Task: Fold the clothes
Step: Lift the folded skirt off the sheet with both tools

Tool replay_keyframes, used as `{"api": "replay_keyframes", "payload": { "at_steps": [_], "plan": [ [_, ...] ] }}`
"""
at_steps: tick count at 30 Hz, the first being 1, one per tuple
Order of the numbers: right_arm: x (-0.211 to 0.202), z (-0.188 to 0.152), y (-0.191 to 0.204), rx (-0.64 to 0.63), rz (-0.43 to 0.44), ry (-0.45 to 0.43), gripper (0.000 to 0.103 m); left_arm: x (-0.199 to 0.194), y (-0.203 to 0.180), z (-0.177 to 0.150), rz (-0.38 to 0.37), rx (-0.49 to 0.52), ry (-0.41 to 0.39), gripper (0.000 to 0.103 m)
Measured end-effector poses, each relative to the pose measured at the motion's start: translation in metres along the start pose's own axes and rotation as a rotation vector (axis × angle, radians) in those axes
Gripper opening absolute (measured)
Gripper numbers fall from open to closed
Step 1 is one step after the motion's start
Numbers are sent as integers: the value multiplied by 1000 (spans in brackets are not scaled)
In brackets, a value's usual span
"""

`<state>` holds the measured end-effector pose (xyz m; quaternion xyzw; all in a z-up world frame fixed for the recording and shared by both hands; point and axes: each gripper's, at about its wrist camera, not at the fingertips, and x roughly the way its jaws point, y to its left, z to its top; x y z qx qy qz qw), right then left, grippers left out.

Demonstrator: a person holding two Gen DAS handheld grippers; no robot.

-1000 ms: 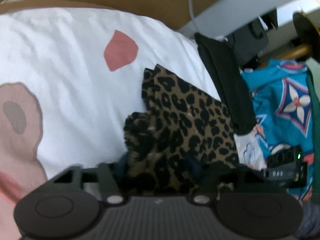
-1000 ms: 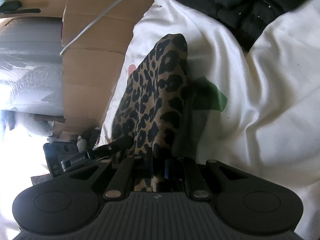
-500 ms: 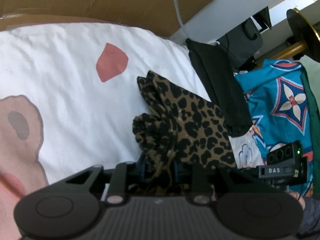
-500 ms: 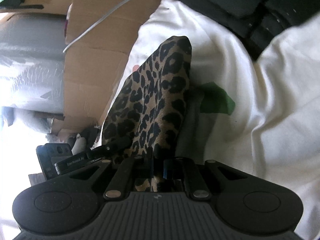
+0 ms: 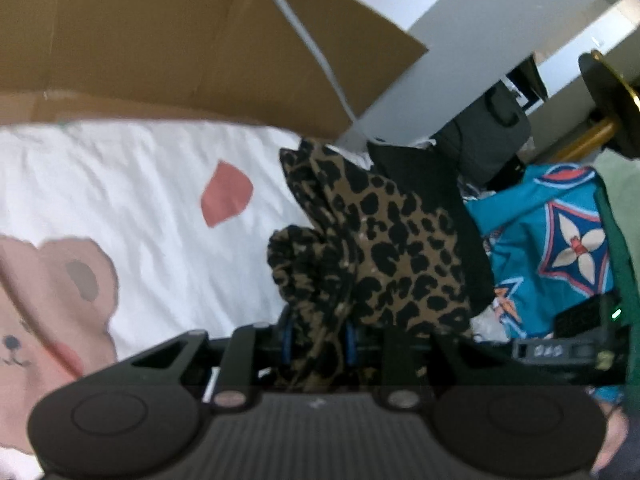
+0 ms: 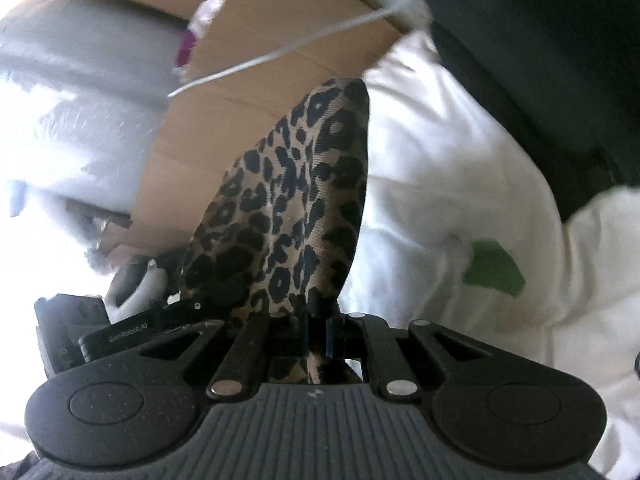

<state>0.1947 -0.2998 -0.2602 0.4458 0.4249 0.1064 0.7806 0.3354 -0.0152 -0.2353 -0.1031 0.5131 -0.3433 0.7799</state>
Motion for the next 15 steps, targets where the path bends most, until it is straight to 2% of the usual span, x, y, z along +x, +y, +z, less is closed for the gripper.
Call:
{"api": "replay_keyframes", "payload": {
  "at_steps": [6, 11, 15],
  "plan": [
    [-14, 6, 30, -99, 4, -24, 5, -31, -18, 4, 39, 14, -67, 24],
    [-56, 11, 72, -176, 31, -73, 5, -80, -56, 14, 60, 58, -141, 24],
    [-103, 22, 121, -244, 34, -117, 5, -126, -100, 28, 75, 116, -183, 25]
  ]
}}
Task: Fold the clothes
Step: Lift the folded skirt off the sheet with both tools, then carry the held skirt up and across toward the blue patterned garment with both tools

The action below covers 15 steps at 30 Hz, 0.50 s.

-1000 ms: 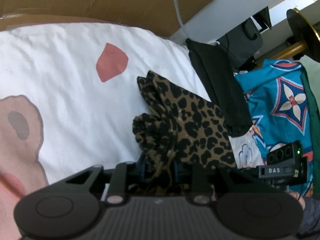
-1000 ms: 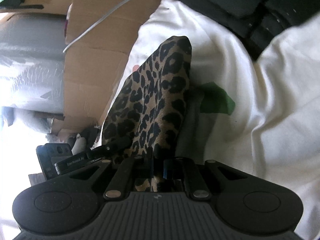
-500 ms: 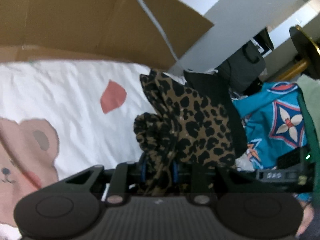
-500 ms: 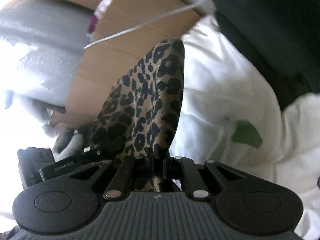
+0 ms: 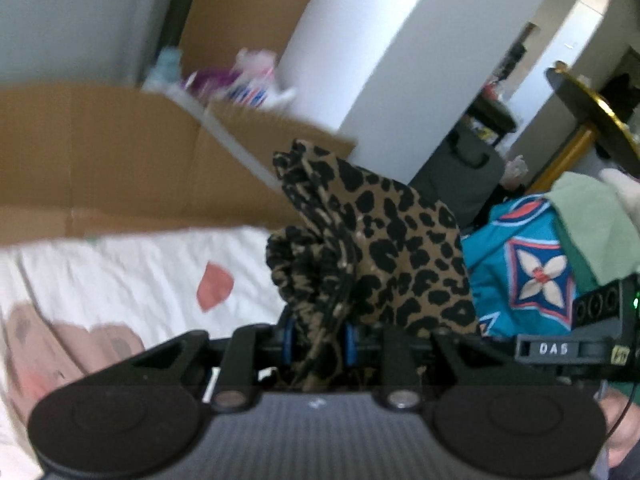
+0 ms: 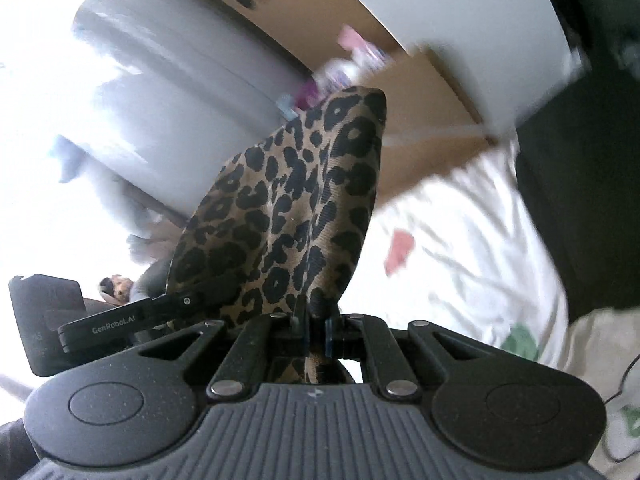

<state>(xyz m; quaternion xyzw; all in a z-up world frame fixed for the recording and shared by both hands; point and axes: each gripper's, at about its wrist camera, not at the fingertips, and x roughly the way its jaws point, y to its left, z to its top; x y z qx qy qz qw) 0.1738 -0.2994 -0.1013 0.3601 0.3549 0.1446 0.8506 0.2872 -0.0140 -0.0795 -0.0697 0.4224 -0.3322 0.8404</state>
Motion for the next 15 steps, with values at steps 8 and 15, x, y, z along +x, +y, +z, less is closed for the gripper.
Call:
{"api": "replay_keyframes", "payload": {
  "at_steps": [8, 15],
  "plan": [
    [-102, 62, 96, -127, 24, -139, 5, -95, -84, 63, 7, 43, -138, 25],
    [-181, 96, 160, -213, 18, -206, 5, -164, -159, 94, 2, 57, -237, 25]
  ]
}}
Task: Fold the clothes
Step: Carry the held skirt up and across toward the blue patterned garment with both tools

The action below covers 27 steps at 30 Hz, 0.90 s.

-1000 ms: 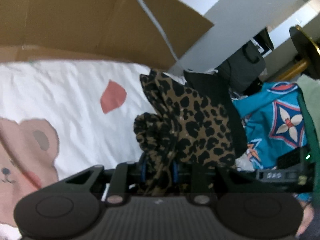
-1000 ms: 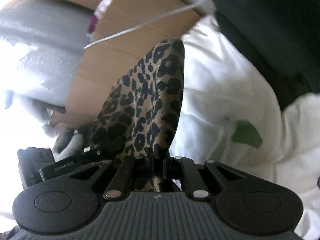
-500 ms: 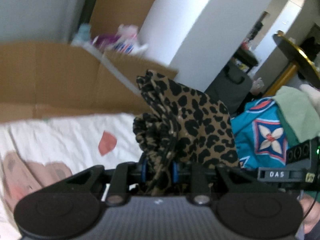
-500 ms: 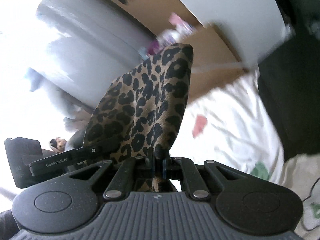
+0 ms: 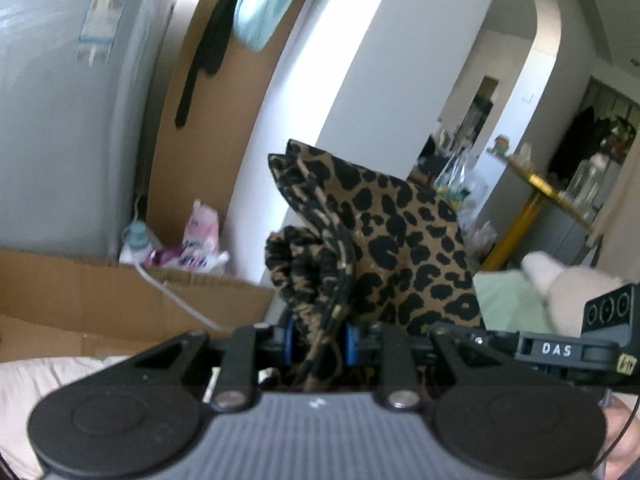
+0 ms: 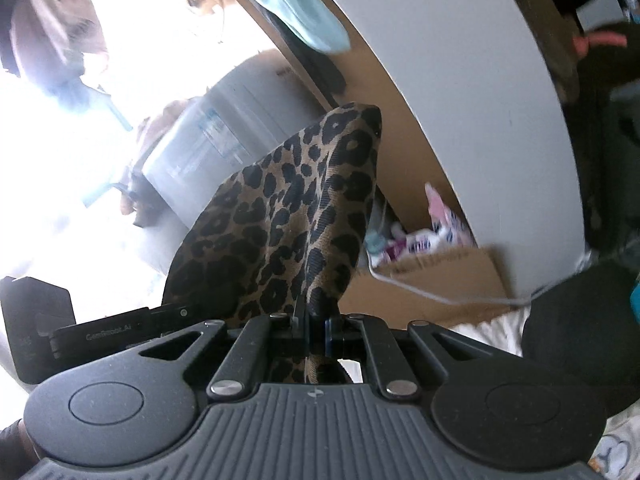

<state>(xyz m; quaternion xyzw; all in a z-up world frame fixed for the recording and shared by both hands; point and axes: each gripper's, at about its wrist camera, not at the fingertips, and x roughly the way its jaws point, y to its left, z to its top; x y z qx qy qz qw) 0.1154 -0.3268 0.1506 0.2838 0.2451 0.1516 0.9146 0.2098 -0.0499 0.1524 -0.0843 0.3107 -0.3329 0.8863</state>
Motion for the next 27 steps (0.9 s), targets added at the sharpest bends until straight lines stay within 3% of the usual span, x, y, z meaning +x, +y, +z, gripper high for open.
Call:
{"api": "replay_keyframes", "payload": {
  "at_steps": [14, 20, 27],
  "plan": [
    [-150, 67, 97, -173, 18, -114, 5, -108, -96, 47, -57, 10, -158, 25],
    [-191, 70, 114, -242, -5, -144, 6, -126, -126, 43, -73, 44, -191, 25],
    [-210, 54, 109, -256, -39, -150, 6, -128, -139, 19, -94, 66, -192, 25]
  ]
}}
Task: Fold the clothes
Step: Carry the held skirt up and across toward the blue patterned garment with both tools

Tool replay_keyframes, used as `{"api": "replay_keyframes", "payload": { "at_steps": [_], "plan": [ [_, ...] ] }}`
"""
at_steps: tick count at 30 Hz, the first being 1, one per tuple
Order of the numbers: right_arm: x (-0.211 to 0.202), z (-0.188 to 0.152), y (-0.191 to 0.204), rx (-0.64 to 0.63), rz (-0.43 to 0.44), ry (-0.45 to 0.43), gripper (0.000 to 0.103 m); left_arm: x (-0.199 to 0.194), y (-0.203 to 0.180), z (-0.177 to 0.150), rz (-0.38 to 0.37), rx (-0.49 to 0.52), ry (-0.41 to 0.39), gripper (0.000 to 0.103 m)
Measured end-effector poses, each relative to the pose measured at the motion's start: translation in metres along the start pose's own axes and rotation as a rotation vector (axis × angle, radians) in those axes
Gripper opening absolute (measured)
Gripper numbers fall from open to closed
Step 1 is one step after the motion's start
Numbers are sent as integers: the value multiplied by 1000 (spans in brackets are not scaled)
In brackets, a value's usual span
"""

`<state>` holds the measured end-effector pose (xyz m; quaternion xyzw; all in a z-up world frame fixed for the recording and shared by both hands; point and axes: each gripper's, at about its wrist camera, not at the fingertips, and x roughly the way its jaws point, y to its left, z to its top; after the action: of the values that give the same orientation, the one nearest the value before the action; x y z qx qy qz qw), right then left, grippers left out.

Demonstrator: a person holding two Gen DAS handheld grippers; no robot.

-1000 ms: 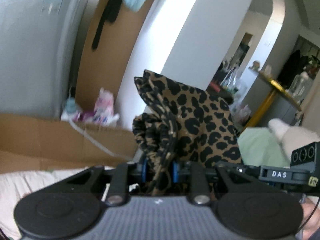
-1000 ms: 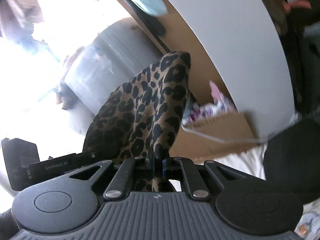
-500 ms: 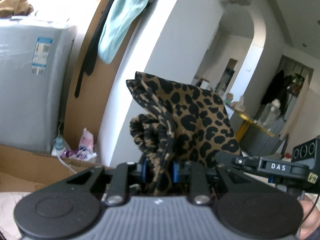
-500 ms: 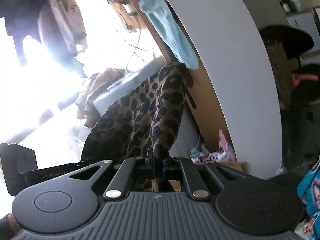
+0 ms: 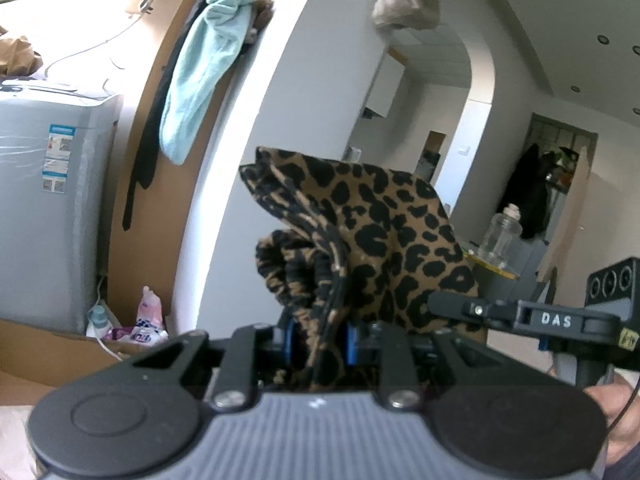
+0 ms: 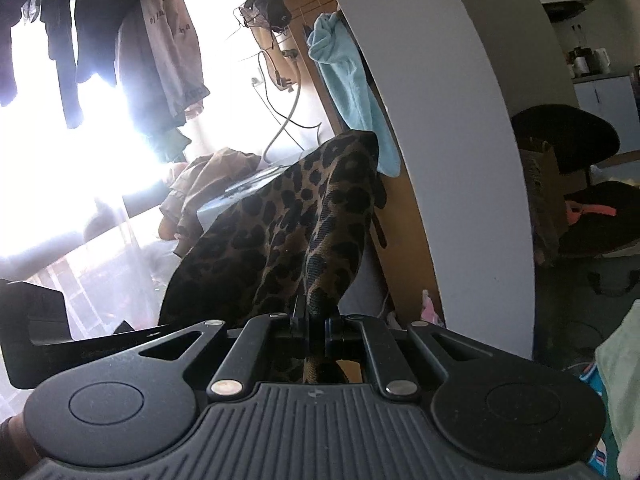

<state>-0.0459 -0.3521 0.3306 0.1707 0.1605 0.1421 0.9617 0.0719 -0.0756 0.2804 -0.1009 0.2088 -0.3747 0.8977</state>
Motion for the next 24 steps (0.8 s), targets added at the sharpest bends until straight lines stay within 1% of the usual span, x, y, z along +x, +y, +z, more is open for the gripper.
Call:
{"api": "replay_keyframes", "payload": {
  "at_steps": [5, 11, 15, 18, 24],
  "plan": [
    [3, -19, 3, -9, -43, 4, 6, -1, -2, -15, -23, -3, 13, 25],
    [-1, -37, -8, -20, -92, 5, 6, 14, -1, -31, -61, 0, 34, 25],
    [4, -50, -29, -30, -122, 13, 6, 36, 2, -45, -90, -8, 54, 25],
    [14, -60, -48, -27, -145, 29, 6, 54, 2, -61, -94, -1, 69, 25],
    [37, -82, -90, -16, -177, 67, 6, 99, 11, -95, -103, -20, 107, 25]
  ]
}}
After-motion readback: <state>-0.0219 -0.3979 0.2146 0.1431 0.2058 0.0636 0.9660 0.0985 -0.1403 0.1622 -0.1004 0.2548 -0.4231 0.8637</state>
